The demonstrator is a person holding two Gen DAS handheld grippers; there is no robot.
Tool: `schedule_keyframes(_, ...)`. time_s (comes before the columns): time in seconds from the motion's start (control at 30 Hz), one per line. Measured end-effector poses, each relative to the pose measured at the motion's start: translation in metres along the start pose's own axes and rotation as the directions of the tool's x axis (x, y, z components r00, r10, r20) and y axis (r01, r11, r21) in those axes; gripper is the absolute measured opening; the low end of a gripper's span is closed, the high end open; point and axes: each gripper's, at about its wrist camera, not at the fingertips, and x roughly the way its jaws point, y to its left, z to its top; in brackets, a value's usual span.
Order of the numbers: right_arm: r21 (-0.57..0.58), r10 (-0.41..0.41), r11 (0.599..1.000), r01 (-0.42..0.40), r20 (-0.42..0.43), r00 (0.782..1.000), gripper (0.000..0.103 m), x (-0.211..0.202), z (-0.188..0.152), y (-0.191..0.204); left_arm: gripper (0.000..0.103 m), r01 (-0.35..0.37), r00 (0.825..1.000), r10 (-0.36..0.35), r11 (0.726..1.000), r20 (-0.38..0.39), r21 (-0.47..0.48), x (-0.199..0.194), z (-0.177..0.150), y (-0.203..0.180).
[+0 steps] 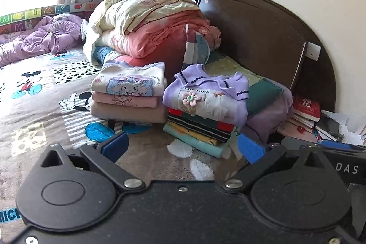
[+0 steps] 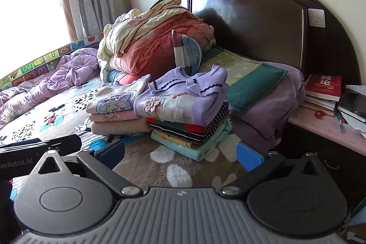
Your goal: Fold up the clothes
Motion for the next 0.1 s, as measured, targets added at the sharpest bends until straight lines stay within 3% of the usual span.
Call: schedule_keyframes(0.1, -0.006, 0.001, 1.000, -0.001, 0.001, 1.000, 0.103, -0.0029, -0.0008, 0.0001, 0.103, 0.005, 0.999, -0.005, 1.000, 0.039, -0.012, -0.0067, -0.0021, -0.0039)
